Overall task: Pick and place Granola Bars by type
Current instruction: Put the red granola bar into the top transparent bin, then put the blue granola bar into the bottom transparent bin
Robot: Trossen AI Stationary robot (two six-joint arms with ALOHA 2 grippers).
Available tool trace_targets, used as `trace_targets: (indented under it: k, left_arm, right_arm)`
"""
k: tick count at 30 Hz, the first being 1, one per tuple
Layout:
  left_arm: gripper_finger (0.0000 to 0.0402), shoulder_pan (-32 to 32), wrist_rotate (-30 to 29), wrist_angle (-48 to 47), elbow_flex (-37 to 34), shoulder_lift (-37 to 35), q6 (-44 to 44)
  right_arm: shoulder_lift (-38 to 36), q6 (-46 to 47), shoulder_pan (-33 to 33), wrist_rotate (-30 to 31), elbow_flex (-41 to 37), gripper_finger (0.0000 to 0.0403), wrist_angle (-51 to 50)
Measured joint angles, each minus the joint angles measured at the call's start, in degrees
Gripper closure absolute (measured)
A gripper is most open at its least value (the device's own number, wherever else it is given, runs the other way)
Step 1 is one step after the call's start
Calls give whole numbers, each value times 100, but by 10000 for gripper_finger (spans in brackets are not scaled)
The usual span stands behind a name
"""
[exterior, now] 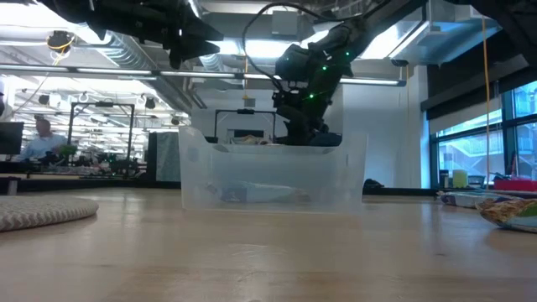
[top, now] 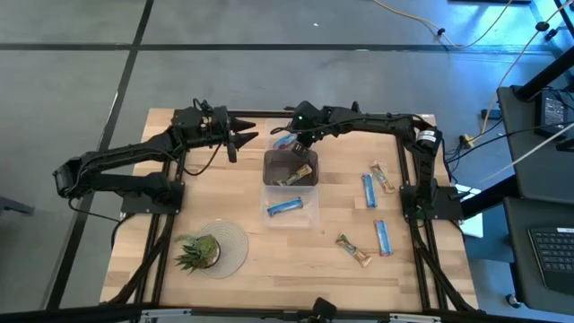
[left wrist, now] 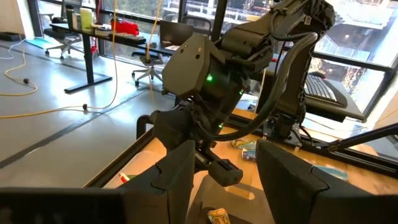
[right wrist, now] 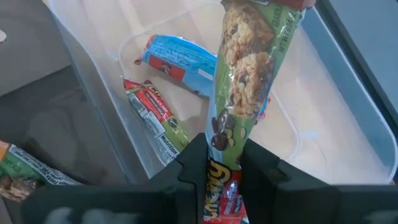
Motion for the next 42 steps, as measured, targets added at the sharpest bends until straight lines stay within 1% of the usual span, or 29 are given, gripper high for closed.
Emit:
trace_targets:
  k: [4,6,9,13,16,18,21,25,28,30,31,37,42]
  left_arm:
    - [240,-1,0,0,0,0,0]
    - [239,2,0,0,1,0,0]
    - [237,2,0,0,0,0,0]
    - [235,2,0,0,0,0,0]
    - [237,-1,0,0,0,0,0]
    - [238,-1,0,0,0,0,0]
    - [240,2,0,0,0,0,74]
    - [238,-1,0,0,0,0,139]
    - [237,-1,0,-1,0,0,146]
    - [237,0,0,0,2,0,146]
    - [238,-1,0,-2,2,0,146]
    - [240,-1,0,0,0,0,149]
    - [237,1,0,2,0,0,149]
  right_arm:
    - [0,231,-24,0,-2,322,0]
    - [0,236,-30,0,-2,313,-4]
    - [0,253,-30,0,-2,284,-7]
    - [0,283,-30,12,17,234,-52]
    - [-67,572,-28,37,265,205,-531]
    - [-245,773,-28,38,481,192,-920]
    - [-601,1222,29,52,623,181,-1596]
    - [-1190,1837,195,111,515,177,-2659]
    - [-1711,2401,448,621,162,177,-3127]
    - [-2104,2984,648,1006,-218,177,-3265]
    - [-2316,3323,736,1085,-443,177,-3313]
    - [-3393,5096,1247,1032,-2061,177,-3304]
    - [-3882,6196,1563,597,-3218,177,-3206]
